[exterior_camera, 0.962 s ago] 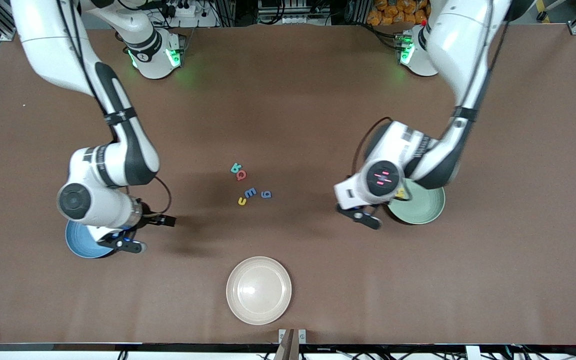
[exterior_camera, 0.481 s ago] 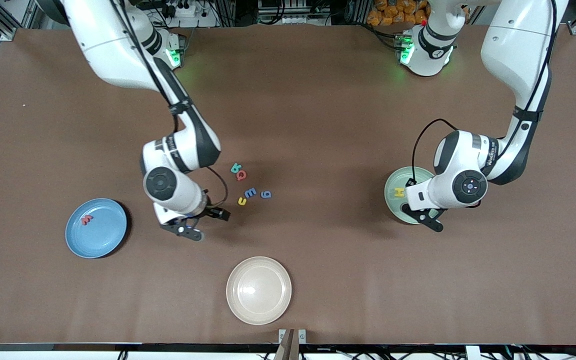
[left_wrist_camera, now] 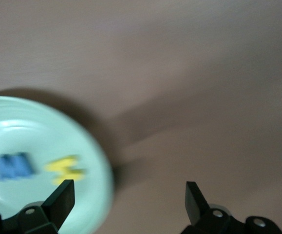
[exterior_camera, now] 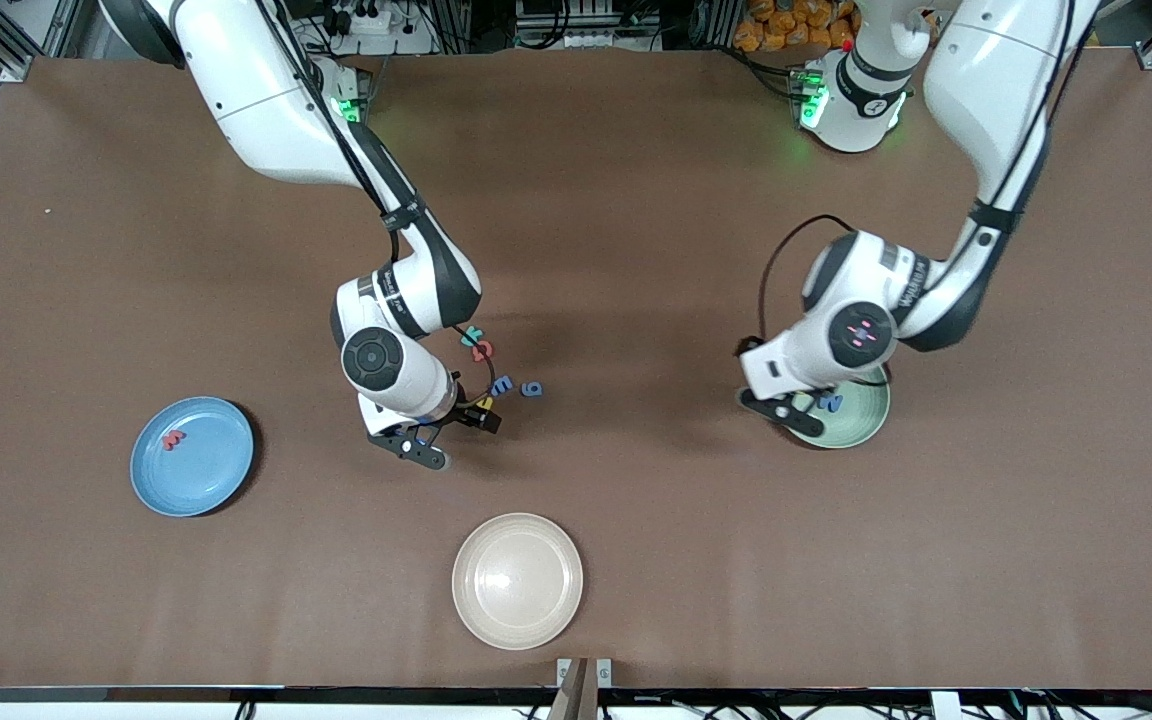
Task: Sort upper and lower case letters into plates
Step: 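Grasp the yellow u with the right gripper while the left gripper returns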
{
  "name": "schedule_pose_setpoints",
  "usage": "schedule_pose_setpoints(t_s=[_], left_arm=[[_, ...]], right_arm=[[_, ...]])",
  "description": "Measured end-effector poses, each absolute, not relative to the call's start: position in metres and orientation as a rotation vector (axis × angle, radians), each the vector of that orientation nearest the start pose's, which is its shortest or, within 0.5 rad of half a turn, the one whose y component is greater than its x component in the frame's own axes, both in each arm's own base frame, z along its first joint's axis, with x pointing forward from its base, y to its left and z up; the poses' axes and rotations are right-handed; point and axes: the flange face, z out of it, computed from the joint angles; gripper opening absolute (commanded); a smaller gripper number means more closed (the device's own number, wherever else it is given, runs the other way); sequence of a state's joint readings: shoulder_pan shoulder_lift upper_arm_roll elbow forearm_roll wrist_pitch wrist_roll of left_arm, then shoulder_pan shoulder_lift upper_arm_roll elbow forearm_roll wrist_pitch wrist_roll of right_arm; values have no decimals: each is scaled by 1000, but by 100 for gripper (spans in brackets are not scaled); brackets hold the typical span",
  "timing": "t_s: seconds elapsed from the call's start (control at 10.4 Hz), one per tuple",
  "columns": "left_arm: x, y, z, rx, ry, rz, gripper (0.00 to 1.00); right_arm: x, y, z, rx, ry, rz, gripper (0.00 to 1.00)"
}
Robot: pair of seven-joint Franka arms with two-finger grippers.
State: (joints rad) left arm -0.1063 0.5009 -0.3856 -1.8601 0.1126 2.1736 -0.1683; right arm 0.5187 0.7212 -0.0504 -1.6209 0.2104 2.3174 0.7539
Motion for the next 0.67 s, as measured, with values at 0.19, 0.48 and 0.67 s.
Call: schedule_pose_setpoints(t_s=[0.19, 0.48, 0.67], left_arm=[[539, -333, 268, -3156, 424, 241, 100], [522, -384, 264, -3175, 277, 245, 100], [517, -405, 256, -3185, 242, 257, 100]], right_arm=[[603, 328, 190, -2988, 679, 157, 100], [592, 340, 175, -3000, 697, 185, 100], [588, 338, 168, -3008, 703, 199, 100]])
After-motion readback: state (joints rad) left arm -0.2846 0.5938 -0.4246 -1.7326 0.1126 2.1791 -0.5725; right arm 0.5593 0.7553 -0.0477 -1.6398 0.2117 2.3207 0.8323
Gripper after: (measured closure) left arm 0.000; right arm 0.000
